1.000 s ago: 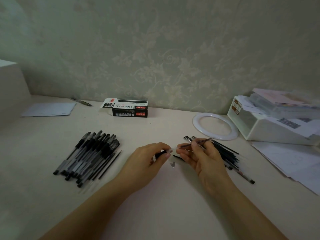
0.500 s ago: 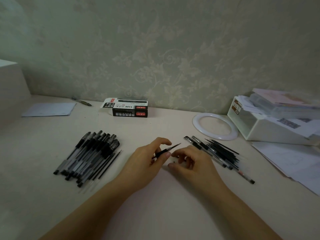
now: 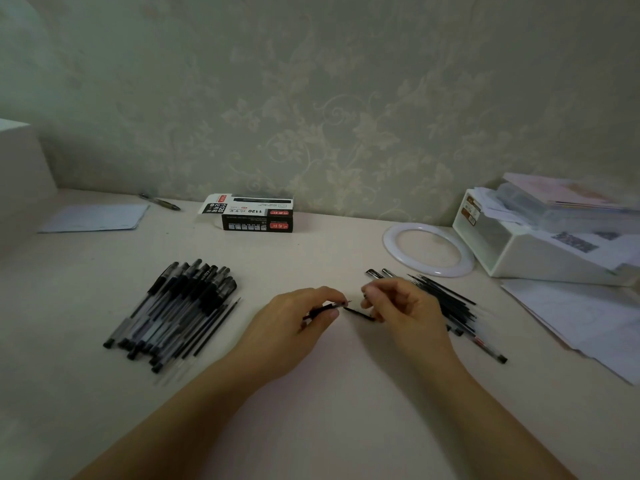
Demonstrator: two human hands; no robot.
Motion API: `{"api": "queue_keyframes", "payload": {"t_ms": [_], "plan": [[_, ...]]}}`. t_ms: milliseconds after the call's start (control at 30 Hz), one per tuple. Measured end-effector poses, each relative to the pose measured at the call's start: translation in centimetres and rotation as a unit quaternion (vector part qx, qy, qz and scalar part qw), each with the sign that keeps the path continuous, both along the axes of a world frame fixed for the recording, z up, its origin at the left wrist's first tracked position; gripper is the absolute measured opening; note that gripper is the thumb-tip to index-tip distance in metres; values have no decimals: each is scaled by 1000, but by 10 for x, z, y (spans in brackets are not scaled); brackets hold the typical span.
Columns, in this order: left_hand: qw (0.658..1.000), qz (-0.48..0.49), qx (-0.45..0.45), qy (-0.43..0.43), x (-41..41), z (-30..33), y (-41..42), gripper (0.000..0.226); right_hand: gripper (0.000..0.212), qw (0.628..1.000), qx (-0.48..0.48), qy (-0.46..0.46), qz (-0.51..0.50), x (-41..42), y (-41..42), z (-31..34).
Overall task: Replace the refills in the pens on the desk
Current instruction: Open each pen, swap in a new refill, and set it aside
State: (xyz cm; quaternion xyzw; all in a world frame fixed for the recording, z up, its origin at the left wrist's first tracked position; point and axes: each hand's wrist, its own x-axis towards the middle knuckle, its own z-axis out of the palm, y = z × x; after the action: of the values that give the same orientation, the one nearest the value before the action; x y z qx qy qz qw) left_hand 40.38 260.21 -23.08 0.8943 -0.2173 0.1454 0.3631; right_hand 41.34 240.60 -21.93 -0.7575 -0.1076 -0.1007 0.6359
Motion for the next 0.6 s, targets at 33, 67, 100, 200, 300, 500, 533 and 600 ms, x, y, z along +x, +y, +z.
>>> {"api": "queue_keyframes", "payload": {"t_ms": [33,67,100,200,300,500,533,600], "plan": [[1000,-6,2,-1,0,0,0,18,12,1000,3,1,13,0,1,0],[1000,-13,3,0,-1,0,-1,18,11,1000,0,3,28,-1,2,-1],[1000,-21,3,3,-1,0,-1,19,12,999,-2,5,42,-2,4,-2],[1000,-28,4,8,-1,0,-1,19,13,998,7,8,61,-2,5,-4],[1000,-28,11,4,-1,0,-1,19,13,998,10,11,68,-1,3,-4],[1000,-27,7,-2,0,1,0,16,10,996,-9,17,88,-1,4,-5],[999,-31,4,-2,-1,1,0,15,10,995,-10,19,93,-1,4,-6],[999,-33,-2,-6,-2,2,-1,14,11,995,-12,18,98,-2,4,-6]]}}
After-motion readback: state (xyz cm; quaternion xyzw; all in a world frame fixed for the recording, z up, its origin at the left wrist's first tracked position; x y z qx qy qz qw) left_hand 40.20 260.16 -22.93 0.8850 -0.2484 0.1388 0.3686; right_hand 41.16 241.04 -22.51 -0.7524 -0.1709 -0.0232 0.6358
